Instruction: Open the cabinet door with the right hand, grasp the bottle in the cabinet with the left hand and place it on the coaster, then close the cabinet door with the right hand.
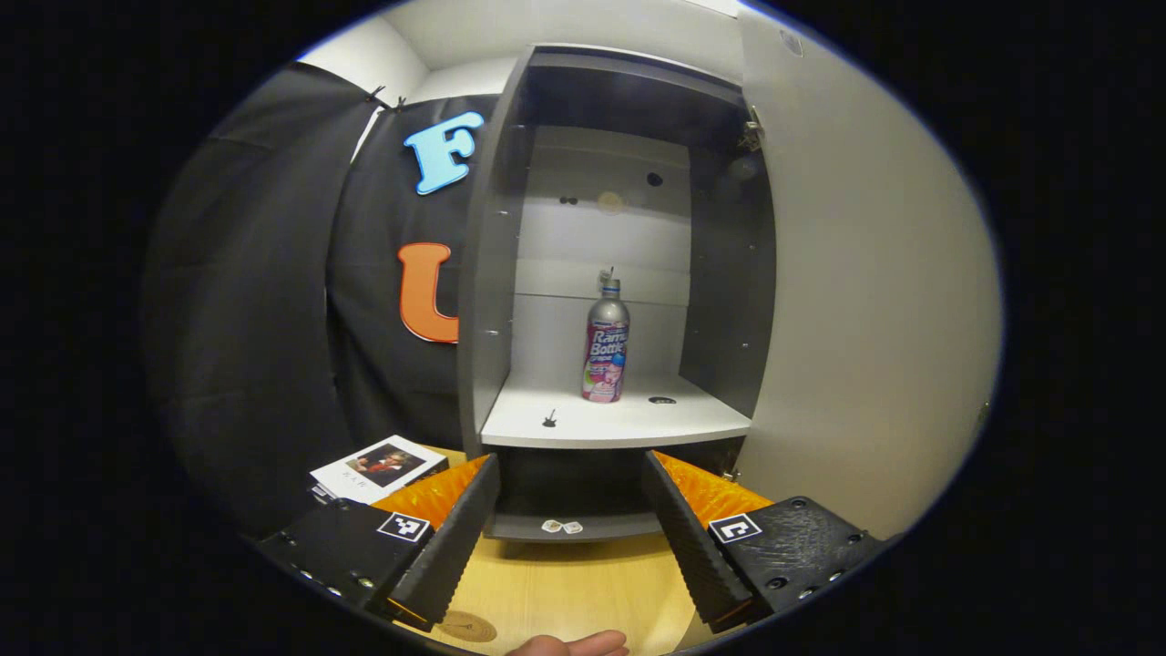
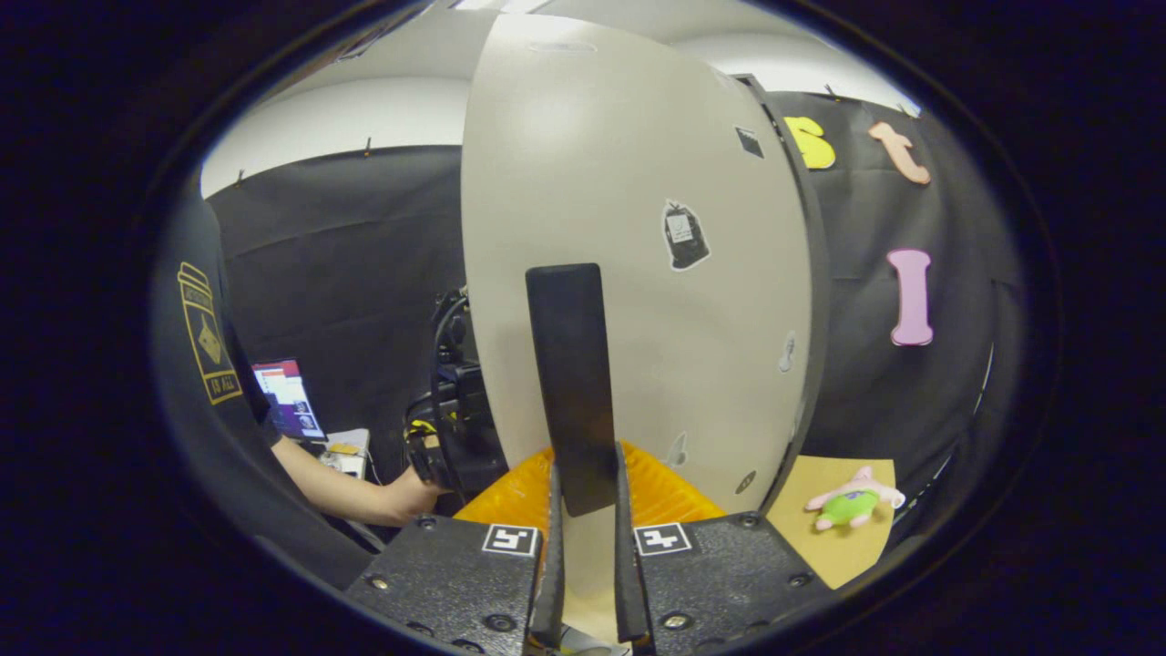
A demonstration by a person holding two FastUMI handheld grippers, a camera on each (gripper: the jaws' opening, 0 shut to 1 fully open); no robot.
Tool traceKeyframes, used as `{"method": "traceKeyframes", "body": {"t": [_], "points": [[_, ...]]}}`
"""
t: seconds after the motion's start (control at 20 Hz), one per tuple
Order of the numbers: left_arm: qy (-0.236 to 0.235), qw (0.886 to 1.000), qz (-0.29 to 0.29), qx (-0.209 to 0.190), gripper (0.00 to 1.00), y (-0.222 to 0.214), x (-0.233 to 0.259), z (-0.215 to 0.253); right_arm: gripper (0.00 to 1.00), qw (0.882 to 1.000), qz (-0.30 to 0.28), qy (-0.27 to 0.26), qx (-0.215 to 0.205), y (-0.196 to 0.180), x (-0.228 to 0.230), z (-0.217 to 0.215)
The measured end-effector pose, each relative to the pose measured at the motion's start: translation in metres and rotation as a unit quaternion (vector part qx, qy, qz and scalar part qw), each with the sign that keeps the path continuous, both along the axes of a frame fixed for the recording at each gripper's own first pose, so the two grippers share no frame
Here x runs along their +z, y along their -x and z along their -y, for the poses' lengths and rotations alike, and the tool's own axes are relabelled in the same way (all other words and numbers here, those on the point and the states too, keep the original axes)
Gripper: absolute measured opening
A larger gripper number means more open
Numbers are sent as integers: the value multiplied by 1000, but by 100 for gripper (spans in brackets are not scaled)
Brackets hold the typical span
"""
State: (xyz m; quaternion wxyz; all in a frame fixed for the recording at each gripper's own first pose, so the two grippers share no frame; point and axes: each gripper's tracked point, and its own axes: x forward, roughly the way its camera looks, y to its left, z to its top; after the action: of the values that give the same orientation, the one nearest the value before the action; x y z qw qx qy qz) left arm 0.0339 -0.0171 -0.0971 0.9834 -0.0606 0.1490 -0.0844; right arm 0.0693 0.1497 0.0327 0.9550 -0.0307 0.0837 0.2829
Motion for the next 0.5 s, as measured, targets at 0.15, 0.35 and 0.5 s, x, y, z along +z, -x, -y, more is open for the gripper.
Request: {"method": "traceKeyframes", "body": {"t": [0.15, 0.35, 0.5], "points": [[-7, 1000, -2, -22, 95, -11, -4, 22, 27, 999, 8, 8, -46, -1, -4, 2], [-14, 999, 12, -51, 95, -28, 1, 52, 30, 995, 9, -20, -99, 7, -5, 13], [-26, 998, 10, -56, 95, -42, -1, 65, 31, 988, 19, -37, -148, 14, -4, 27]]}}
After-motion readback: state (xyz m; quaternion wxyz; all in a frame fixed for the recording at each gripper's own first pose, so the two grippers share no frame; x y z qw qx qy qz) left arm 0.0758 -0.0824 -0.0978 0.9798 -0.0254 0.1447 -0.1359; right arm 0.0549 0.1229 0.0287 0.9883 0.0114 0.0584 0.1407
